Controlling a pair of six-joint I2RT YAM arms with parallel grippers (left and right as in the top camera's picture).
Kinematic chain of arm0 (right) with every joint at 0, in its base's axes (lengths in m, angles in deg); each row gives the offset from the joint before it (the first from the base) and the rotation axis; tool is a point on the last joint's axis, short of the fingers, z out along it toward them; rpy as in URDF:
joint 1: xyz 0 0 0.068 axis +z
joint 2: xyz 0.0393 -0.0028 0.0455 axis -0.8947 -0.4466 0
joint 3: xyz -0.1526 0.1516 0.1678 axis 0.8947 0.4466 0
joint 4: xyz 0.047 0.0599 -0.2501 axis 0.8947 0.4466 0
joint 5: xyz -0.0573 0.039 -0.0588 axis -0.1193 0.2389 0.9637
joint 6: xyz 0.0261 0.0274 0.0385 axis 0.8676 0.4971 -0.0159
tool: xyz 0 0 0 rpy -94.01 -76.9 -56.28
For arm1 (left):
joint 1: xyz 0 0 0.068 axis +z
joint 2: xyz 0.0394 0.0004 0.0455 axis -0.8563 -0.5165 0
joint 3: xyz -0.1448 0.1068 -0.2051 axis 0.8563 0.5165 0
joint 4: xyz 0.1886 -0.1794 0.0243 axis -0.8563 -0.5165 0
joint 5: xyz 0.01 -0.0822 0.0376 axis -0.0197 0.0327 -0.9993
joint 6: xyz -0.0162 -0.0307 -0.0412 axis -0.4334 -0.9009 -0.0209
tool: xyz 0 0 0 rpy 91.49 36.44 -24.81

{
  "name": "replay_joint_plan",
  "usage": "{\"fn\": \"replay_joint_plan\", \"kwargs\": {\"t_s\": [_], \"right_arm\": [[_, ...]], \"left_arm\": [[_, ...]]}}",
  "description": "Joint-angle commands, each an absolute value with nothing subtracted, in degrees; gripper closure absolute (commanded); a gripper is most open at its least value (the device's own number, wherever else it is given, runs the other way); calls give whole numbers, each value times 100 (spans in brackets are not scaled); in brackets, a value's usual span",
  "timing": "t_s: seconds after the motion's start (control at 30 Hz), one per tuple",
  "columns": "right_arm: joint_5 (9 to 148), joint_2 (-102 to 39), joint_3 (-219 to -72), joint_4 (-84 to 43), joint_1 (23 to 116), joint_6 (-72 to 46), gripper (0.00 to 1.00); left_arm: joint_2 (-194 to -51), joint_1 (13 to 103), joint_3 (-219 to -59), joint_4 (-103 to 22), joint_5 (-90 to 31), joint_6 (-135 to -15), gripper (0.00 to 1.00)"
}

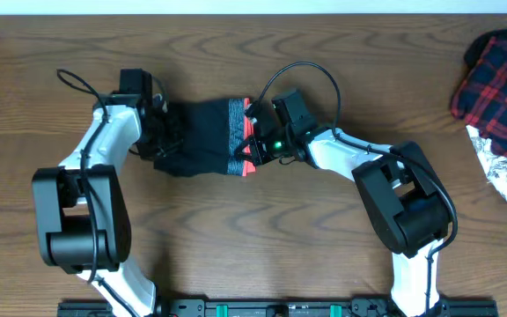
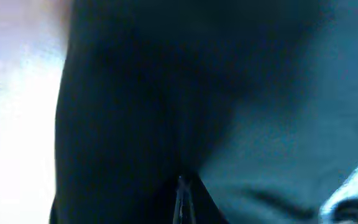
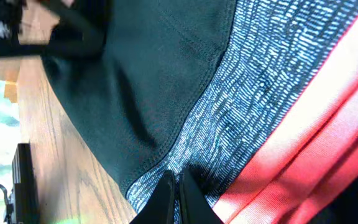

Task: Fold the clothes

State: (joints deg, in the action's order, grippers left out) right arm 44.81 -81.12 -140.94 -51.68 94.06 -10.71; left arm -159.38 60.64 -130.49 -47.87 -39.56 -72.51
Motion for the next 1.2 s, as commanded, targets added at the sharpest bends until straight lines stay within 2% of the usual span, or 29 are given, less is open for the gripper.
{"fn": "replay_joint_plan", "kwargs": {"t_s": [0.0, 0.43, 0.57, 0.73, 0.83, 0.87, 0.93, 1.17], "right_arm": [[4565, -8232, -14133, -5135, 9404, -1007, 96], [4562, -8232, -14133, -5111, 9404, -881, 96], [4562, -8232, -14133, -5085, 9404, -881, 96], [4562, -8232, -14133, -5058, 9402, -883, 96], [4562, -8232, -14133, -5028, 9402, -881, 96], [4562, -8232, -14133, -5013, 9402, -881, 96], [4562, -8232, -14133, -4999, 9402, -883, 96], [4560, -8232, -14133, -4964, 9402, -883, 96]], "left_arm": [[-16168, 6088, -13132, -5074, -4660, -7349, 94], [-16467, 6088, -13081, -4735, -4845, -7301, 93], [-16170, 6088, -13164, -4831, -4697, -7057, 70], [-15320, 6118, -13265, -4951, -4701, -7024, 58], [-14839, 6164, -13263, -5117, -4915, -7046, 61], [-14727, 6180, -13263, -5246, -5106, -7142, 74], [-14655, 6212, -13258, -5491, -5307, -7465, 87], [-14911, 6236, -12961, -5638, -5291, -7697, 94]]}}
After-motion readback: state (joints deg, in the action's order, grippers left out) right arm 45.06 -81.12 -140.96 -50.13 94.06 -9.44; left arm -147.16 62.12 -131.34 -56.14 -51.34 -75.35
